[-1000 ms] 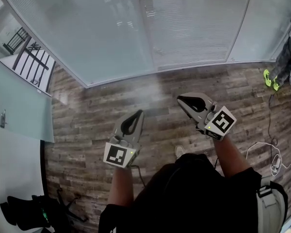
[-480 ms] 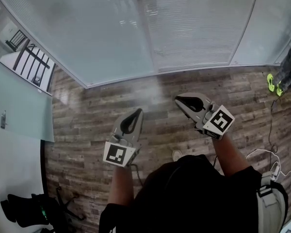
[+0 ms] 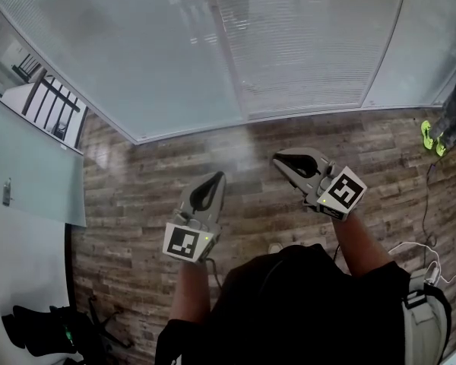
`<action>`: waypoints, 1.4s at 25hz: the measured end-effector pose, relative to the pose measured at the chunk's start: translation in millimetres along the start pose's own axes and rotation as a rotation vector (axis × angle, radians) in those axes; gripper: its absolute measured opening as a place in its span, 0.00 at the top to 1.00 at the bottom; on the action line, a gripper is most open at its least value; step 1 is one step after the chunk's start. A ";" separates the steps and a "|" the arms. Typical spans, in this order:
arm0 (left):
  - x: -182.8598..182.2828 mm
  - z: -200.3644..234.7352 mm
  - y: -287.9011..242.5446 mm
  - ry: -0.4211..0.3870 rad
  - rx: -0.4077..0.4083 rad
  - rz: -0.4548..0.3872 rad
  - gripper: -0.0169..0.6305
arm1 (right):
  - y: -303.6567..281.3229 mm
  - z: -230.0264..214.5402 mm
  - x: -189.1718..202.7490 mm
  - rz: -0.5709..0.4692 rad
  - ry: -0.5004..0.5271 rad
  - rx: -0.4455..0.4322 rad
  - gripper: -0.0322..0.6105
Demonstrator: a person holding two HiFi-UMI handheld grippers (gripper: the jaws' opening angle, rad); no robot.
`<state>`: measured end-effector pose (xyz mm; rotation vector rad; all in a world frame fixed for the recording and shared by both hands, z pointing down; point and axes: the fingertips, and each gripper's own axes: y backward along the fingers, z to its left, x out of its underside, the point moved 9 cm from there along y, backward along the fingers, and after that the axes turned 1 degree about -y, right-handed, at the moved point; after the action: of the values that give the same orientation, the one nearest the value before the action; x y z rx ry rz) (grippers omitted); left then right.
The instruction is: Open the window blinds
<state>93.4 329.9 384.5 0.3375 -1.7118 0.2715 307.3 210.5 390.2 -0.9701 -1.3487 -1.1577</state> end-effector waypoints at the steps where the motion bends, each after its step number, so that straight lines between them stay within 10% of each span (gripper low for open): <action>1: 0.0 -0.1 -2.9 -0.001 0.001 0.003 0.97 | 0.0 -2.6 0.5 -0.002 0.001 0.000 0.94; 35: 3.2 12.3 -38.3 -0.003 0.034 -0.008 0.97 | -0.5 -32.5 5.4 0.012 0.003 0.029 0.94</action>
<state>95.9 289.6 385.3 0.3704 -1.7098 0.2946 312.8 178.3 394.4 -0.9540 -1.3526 -1.1272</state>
